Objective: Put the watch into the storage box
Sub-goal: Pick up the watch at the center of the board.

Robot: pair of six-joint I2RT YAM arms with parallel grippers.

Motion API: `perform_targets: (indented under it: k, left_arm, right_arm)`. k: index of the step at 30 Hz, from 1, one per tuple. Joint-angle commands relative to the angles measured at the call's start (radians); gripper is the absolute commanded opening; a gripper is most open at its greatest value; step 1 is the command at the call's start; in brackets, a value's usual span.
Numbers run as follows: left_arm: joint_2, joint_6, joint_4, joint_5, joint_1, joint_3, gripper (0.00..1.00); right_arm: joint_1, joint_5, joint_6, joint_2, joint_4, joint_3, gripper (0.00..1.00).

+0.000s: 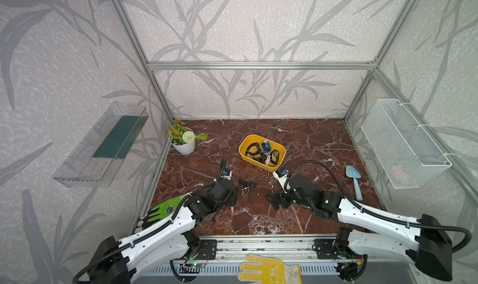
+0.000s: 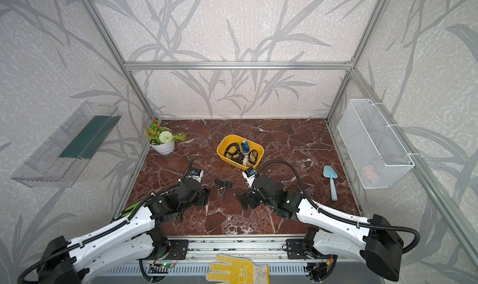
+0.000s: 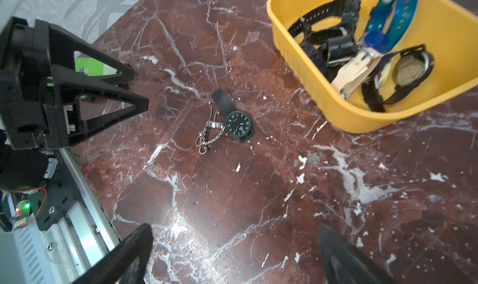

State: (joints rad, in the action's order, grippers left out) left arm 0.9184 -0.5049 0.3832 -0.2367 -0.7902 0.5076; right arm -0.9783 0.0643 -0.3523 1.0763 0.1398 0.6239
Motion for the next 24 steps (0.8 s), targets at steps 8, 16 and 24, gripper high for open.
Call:
perform_targets:
  k: [8, 16, 24]
  left_arm:
    - [0.262, -0.073, -0.045, 0.166, 0.009, 0.056, 0.49]
    - [0.372, -0.093, -0.089, 0.213, 0.012, 0.107, 0.46]
    - [0.421, -0.084, -0.095, 0.176, 0.024, 0.139, 0.45]
  right_arm:
    - [-0.086, 0.111, -0.083, -0.026, -0.024, -0.018, 0.99]
    - [-0.093, 0.111, -0.079, -0.015, -0.031, -0.013, 0.99]
    - [-0.093, 0.114, -0.071, -0.006, -0.044, -0.009, 0.99]
